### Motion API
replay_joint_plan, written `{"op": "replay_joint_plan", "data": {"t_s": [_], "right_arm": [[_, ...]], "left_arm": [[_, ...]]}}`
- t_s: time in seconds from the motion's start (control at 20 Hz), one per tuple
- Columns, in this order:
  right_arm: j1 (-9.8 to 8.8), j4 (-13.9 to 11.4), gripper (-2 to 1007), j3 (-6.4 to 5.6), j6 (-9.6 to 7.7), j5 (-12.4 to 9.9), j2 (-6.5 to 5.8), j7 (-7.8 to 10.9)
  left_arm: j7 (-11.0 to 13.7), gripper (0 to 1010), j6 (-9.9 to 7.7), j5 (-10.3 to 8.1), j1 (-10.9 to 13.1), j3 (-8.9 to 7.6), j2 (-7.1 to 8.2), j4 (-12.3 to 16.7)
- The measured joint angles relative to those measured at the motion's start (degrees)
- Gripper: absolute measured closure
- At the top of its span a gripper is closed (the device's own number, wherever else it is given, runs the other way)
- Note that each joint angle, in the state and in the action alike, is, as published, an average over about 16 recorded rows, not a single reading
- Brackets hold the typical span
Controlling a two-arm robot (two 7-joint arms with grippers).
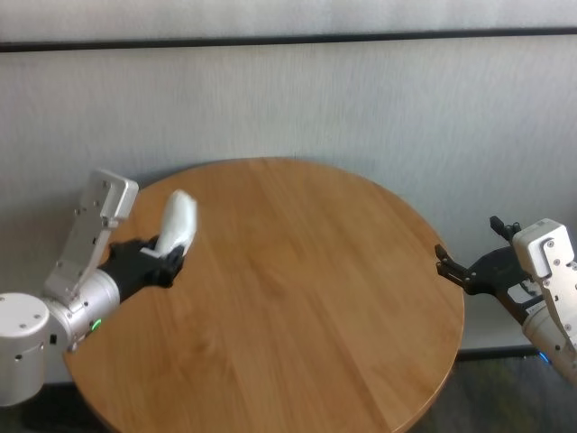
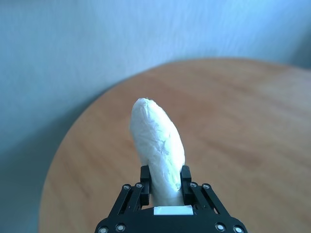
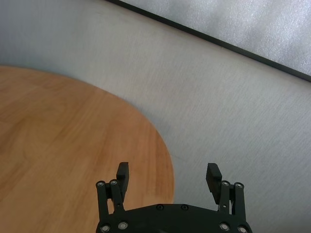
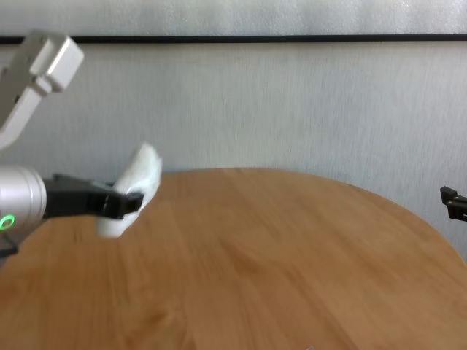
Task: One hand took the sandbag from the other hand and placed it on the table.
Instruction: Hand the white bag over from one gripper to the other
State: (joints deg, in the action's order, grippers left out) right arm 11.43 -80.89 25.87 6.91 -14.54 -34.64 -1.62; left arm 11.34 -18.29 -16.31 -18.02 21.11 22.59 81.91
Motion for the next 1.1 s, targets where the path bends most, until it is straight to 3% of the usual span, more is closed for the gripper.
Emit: {"op": "replay_joint_plan", "data": {"t_s": [0.25, 0.55, 0.85, 1.1], "right_arm": [[0.0, 0.0, 3, 0.0, 0.0, 0.0, 0.0, 0.0], [0.0, 0.0, 3, 0.0, 0.0, 0.0, 0.0, 0.0], [0.0, 0.0, 3, 0.0, 0.0, 0.0, 0.0, 0.0], [0.0, 0.0, 3, 0.0, 0.0, 0.0, 0.0, 0.0]], "left_arm": [[6.1, 625, 6.1, -1.26, -1.2, 0.23, -0.28, 0.0], [13.7, 625, 11.84, -3.67, -2.5, 1.22, -0.64, 0.5], [19.5, 625, 15.67, -6.38, -3.3, 2.69, -0.64, 1.6], [22.2, 625, 17.79, -8.05, -3.8, 3.95, -0.42, 2.2]]}}
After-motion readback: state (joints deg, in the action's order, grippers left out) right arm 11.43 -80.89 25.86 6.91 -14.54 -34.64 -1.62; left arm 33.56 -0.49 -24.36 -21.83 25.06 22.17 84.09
